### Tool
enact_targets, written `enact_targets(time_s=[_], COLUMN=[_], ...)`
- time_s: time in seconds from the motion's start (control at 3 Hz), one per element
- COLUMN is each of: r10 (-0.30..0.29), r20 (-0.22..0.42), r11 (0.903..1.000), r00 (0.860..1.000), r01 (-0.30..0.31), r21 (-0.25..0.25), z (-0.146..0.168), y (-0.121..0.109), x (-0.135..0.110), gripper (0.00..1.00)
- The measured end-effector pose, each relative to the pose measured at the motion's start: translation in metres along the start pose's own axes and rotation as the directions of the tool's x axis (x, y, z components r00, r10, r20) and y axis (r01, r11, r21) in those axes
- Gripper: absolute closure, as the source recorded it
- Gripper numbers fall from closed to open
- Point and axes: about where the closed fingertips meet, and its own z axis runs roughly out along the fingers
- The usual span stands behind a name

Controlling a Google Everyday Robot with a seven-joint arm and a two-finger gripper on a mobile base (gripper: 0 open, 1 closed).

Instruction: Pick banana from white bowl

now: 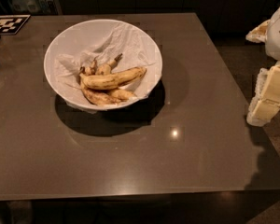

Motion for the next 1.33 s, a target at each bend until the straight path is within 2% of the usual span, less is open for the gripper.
enact_targets(time_s=[0.33, 0.67, 1.0, 1.33], r10=[0.0, -0.021, -0.071, -0.078], r20=[0.0, -0.011, -0.043, -0.046], r11=[1.0, 0.9997, 0.9974, 0.9969], r00=[1.0, 1.0, 0.997, 0.996], r01=[0.0, 0.021, 0.072, 0.079], r21=[0.0, 0.009, 0.001, 0.001], z=[0.0, -0.003, -0.002, -0.002], y=[0.0, -0.003, -0.009, -0.01], x=[0.0, -0.007, -0.025, -0.028], gripper=[0.0, 0.0, 0.0, 0.0])
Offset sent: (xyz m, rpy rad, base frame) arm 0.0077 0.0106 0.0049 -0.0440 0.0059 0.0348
